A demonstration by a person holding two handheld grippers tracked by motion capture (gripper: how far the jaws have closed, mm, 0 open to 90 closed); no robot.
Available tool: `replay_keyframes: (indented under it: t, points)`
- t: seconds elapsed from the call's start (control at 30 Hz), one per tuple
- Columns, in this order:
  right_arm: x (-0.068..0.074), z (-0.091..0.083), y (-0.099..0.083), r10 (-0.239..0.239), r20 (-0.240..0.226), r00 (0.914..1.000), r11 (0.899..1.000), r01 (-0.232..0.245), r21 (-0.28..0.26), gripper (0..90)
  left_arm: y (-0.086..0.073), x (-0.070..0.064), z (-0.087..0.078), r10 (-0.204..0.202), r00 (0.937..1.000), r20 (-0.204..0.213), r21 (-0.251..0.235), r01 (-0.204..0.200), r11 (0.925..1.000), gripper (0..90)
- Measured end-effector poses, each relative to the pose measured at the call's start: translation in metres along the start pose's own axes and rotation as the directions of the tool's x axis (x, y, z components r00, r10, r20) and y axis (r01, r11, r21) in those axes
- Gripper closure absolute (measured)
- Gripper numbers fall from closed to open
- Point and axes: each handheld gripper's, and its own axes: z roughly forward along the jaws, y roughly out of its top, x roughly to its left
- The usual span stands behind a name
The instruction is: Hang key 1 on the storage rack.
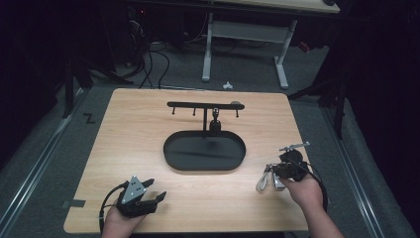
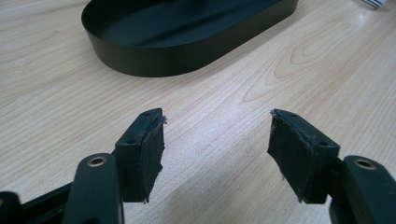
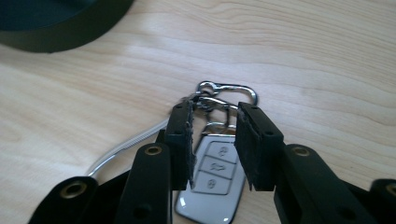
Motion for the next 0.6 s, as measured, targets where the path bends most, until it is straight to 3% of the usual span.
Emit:
replay_keyframes:
  t: [0.27, 0.37, 0.47, 0.6]
  points:
    - [-0.019, 0.02, 0.013, 0.109, 0.037, 0.9934, 0.994, -0.11, 0.016, 66.5, 0.0, 0.0, -0.001, 0.005, 1.0, 0.0, 0.001, -0.005, 1.0, 36.2]
    - [-0.025, 0.028, 0.015, 0.132, 0.057, 0.9897, 0.99, -0.134, 0.051, 74.1, 0.0, 0.001, -0.001, 0.004, 1.0, 0.0, 0.003, -0.004, 1.0, 36.2]
    - [-0.023, 0.035, 0.016, 0.12, 0.042, 0.9919, 0.988, -0.123, 0.093, 77.6, 0.0, 0.002, -0.002, 0.003, 1.0, 0.0, 0.002, -0.003, 1.0, 36.2]
    - [-0.012, 0.042, 0.021, 0.089, 0.041, 0.9952, 0.991, -0.093, 0.095, 78.1, 0.0, 0.001, -0.001, 0.006, 1.0, 0.003, 0.002, -0.006, 1.0, 36.2]
